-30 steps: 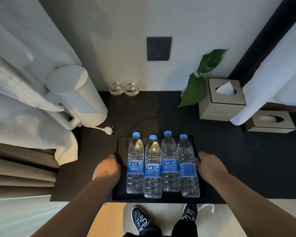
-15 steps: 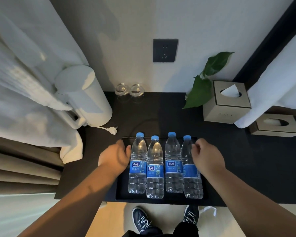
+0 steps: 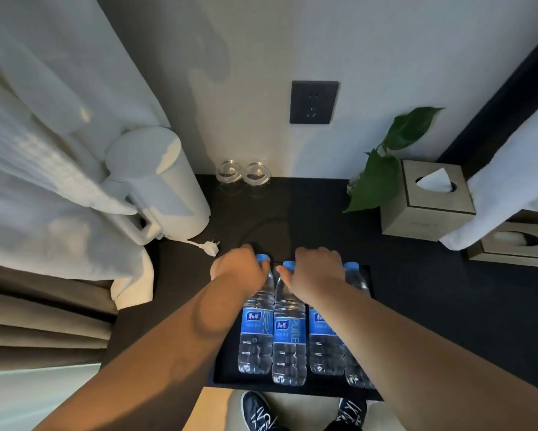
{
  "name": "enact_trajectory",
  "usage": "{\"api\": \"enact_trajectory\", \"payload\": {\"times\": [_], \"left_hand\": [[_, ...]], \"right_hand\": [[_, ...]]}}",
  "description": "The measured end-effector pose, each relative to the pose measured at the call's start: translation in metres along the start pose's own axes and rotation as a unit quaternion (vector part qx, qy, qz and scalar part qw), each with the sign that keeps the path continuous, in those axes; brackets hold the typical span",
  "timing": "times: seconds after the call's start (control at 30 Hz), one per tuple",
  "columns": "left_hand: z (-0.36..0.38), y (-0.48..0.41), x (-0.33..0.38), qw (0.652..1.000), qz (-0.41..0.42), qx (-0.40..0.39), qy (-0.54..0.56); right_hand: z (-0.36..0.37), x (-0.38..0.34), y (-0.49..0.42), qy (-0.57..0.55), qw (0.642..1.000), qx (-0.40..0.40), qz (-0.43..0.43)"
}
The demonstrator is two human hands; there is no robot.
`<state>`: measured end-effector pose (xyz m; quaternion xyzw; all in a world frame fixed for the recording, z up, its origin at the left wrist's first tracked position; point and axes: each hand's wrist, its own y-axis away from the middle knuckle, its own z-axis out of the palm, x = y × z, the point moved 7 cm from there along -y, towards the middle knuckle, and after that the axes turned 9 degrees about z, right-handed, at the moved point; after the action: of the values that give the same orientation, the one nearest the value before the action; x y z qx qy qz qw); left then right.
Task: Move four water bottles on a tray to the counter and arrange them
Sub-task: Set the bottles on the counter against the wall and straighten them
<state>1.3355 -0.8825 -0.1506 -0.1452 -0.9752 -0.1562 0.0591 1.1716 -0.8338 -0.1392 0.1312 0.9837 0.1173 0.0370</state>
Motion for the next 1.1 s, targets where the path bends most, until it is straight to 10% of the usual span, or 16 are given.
{"api": "enact_trajectory", "payload": {"times": [0.7, 1.1], "left_hand": [[-0.018, -0.006, -0.009, 0.980, 0.050, -0.096, 0.164], [-0.074, 0.046, 0.020, 0.986, 0.094, -0.126, 0.054]], "right_hand": [[0.000, 0.015, -0.008, -0.081, 0.978, -0.161, 0.108], [-0.062, 0.032, 0.043, -0.180, 0.968, -0.147, 0.096]]}}
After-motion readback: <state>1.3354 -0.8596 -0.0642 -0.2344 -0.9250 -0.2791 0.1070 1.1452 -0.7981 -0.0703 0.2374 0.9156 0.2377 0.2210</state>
